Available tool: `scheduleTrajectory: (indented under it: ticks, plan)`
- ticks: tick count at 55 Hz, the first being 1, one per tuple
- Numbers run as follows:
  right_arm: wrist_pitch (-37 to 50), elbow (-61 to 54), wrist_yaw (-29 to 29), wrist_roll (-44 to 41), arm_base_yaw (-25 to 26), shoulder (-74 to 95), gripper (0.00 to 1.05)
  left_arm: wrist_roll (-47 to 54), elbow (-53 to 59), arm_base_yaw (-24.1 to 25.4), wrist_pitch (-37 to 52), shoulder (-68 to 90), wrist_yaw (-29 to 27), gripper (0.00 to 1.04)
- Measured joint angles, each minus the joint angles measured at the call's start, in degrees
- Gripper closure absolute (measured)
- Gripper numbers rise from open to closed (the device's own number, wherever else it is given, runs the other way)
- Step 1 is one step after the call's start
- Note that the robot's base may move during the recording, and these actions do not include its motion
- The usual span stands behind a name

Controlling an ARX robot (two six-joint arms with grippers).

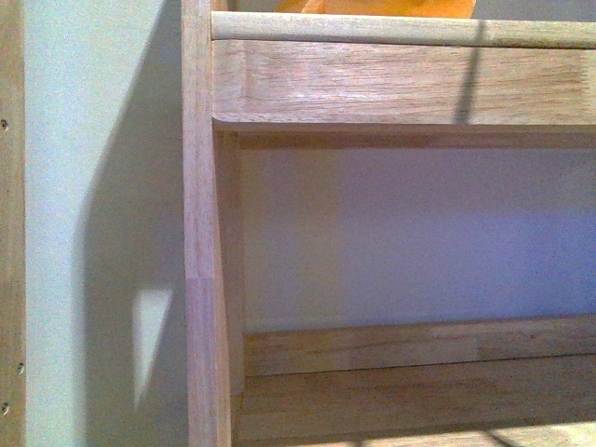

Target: Put away toys

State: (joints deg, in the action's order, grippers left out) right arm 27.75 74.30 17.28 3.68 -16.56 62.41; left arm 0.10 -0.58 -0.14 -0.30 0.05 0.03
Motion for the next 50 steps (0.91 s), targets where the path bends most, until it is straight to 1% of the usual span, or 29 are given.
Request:
scheduleTrajectory:
  ticks: [4,9,12,17,23,26,30,34,39,43,50]
  plan:
    - [-1.40,-5.77,0.26,-0.37,2.12,-6.49,0.07,0.00,0.00,0.00,0.00,0.00,0.00,0.06]
    - [-5.01,-12.63,-1.14,0.39,7.02,-15.19,0.07,0.00,0.00,0.00,0.00,0.00,0.00,0.06]
    - [-7.06,-15.23,-2.64,1.44,9.99,-18.78,0.07,0.00,0.00,0.00,0.00,-0.02,0.00,0.06]
    - [-10.75,-20.59,-8.17,5.84,18.18,-25.77,0.07,0.00,0.00,0.00,0.00,-0.02,0.00,0.06]
    - [-10.05,-24.92,-12.68,10.12,26.05,-29.81,0.07,0.00,0.00,0.00,0.00,0.00,0.02,0.06]
    - [-9.44,-27.10,-12.96,10.99,27.85,-30.95,0.07,0.00,0.00,0.00,0.00,-0.02,0.00,0.06]
    - [-8.90,-32.22,-13.22,12.15,28.00,-33.09,0.07,0.00,0.00,0.00,0.00,-0.02,0.00,0.06]
    - [-10.88,-37.03,-12.44,12.46,26.01,-35.47,0.07,0.00,0.00,0.00,0.00,0.00,0.02,0.06]
    - [-12.22,-42.47,-9.62,12.00,21.42,-38.71,0.07,0.00,0.00,0.00,0.00,-0.02,0.00,0.06]
    - [-12.24,-47.52,-9.33,11.98,17.33,-42.10,0.07,0.00,0.00,0.00,0.00,0.00,0.00,0.06]
    - [-12.37,-52.06,-10.62,12.98,16.02,-44.81,0.07,0.00,0.00,0.00,0.00,-0.02,0.00,0.06]
